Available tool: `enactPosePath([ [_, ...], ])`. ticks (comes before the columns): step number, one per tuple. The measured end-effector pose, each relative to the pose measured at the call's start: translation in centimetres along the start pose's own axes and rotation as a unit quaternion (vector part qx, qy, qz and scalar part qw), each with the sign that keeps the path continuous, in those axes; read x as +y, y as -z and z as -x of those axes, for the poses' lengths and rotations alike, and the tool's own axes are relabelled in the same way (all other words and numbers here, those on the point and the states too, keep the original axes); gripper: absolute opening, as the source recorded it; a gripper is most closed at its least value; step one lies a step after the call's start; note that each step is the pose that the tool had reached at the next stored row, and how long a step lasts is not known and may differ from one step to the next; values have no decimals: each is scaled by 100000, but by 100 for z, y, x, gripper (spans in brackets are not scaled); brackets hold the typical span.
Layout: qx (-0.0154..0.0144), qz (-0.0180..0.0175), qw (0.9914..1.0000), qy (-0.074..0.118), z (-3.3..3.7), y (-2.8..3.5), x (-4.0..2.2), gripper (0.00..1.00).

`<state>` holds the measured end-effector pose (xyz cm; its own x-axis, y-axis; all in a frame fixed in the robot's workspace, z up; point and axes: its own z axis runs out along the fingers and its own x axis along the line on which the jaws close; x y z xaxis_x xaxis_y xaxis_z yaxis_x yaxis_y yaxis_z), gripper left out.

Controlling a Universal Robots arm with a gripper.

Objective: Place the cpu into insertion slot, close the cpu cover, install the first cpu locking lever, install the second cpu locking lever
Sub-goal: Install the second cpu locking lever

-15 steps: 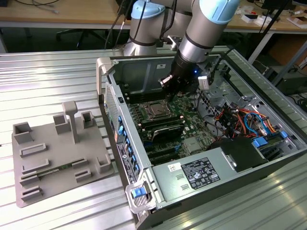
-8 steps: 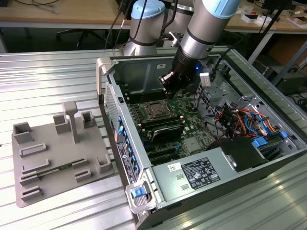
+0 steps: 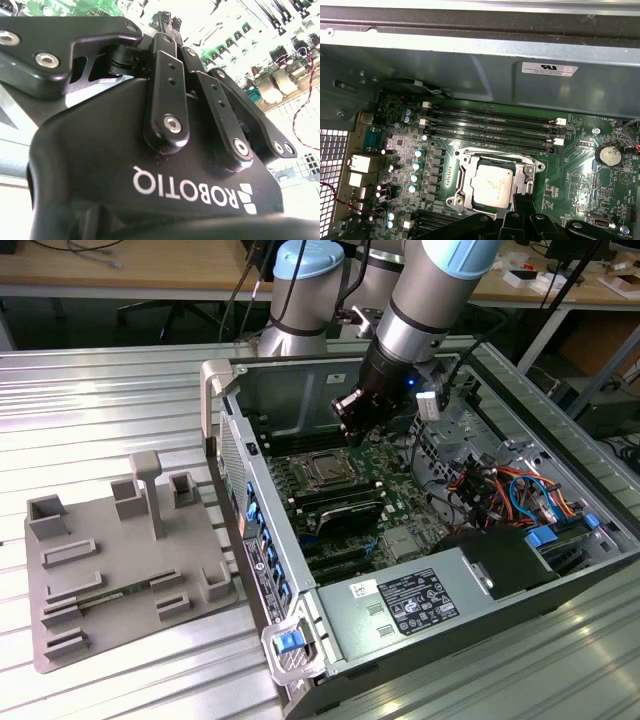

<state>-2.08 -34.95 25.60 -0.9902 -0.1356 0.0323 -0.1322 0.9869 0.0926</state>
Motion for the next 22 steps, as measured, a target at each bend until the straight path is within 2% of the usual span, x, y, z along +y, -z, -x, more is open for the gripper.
enactPosePath([
  [2,0,2,100000,-2,0,0,-1,11],
  [5,3,-4,100000,-4,-5,3,-37,11],
  [6,3,-4,100000,-5,-10,6,-77,11],
  [8,0,-19,100000,-16,-26,10,-209,11],
  [12,96,-929,99995,-364,-20,-25,-225,11],
  [13,107,-1055,99993,-453,-12,-36,-228,11],
  [17,109,-1145,99992,-543,-13,-71,-281,11],
  [19,122,-1359,99988,-739,-17,-95,-313,11],
  [20,129,-1490,99985,-907,-17,-118,-321,11],
  [22,119,-1489,99984,-988,-10,-168,-332,11],
])
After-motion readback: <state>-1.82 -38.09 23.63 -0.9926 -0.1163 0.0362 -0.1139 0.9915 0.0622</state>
